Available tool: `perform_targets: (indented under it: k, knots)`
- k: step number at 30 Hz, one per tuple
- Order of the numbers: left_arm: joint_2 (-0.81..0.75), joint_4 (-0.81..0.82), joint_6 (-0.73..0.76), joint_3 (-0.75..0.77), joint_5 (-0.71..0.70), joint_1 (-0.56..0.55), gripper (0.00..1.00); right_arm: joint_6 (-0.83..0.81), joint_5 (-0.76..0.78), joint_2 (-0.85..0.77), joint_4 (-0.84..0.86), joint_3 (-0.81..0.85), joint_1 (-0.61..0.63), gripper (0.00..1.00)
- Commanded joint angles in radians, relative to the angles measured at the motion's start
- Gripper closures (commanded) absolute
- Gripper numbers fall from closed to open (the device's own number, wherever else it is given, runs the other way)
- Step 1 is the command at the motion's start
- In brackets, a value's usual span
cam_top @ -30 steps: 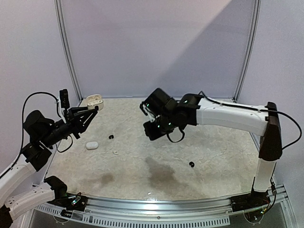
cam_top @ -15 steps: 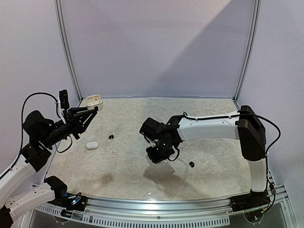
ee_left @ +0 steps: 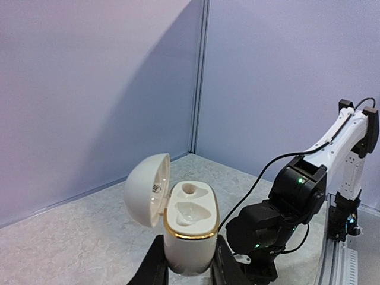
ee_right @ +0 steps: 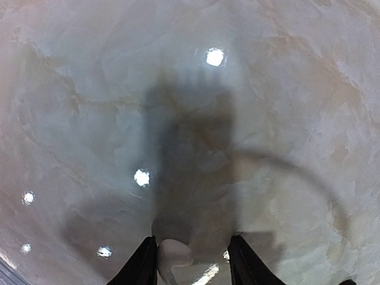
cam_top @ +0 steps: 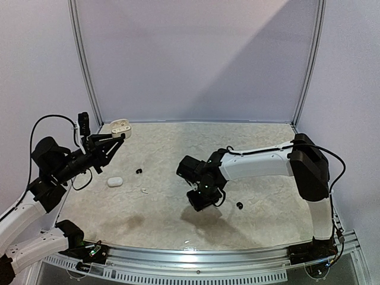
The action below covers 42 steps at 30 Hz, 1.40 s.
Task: Insert the wireless bluetooth earbuds into the charging case
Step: Place the right earbud at the center of the board, then pick up the right earbud from the center of the board.
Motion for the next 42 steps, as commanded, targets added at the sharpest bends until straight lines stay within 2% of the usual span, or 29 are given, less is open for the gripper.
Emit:
perform_targets:
  k: [1,5,10,15,16,17,18,20,22,28,32,39,42]
  knots:
    - [0.008,0.036,0.018,-0.017,-0.004,0.011,1.0,-0.023,0.056,0.007,-0.096,0.037,0.001,0.56]
    - [0.012,0.043,0.019,-0.017,-0.001,0.011,1.0,-0.046,0.069,0.013,-0.147,0.099,0.0,0.5]
    - [0.004,0.033,0.024,-0.018,-0.001,0.012,1.0,-0.054,0.065,0.011,-0.17,0.137,0.001,0.5]
    - [0.008,0.032,0.027,-0.016,0.001,0.013,1.0,-0.034,0.089,0.038,-0.267,0.265,0.009,0.5]
    - [0.009,0.034,0.027,-0.015,0.0,0.012,1.0,-0.013,0.085,0.055,-0.284,0.283,0.015,0.48]
    - [0.01,0.034,0.027,-0.014,0.001,0.013,1.0,0.029,0.084,0.063,-0.303,0.297,0.022,0.39]
    - [0.01,0.034,0.027,-0.014,0.0,0.013,1.0,0.054,0.083,0.075,-0.31,0.311,0.029,0.34]
    - [0.014,0.034,0.028,-0.016,0.002,0.012,1.0,0.108,0.087,0.101,-0.335,0.344,0.047,0.3]
    - [0.017,0.037,0.023,-0.018,0.004,0.013,1.0,0.137,0.103,0.135,-0.383,0.39,0.05,0.3]
    - [0.023,0.034,0.026,-0.01,0.011,0.012,1.0,0.165,0.119,0.237,-0.468,0.465,0.051,0.39]
    - [0.023,0.04,0.019,-0.011,0.01,0.013,1.0,0.173,0.133,0.246,-0.473,0.452,0.05,0.46]
    - [0.022,0.031,0.015,-0.014,0.008,0.012,1.0,0.167,0.126,0.249,-0.463,0.433,0.052,0.67]
    - [0.024,0.042,0.012,-0.017,0.01,0.013,1.0,0.167,0.118,0.24,-0.45,0.411,0.052,0.7]
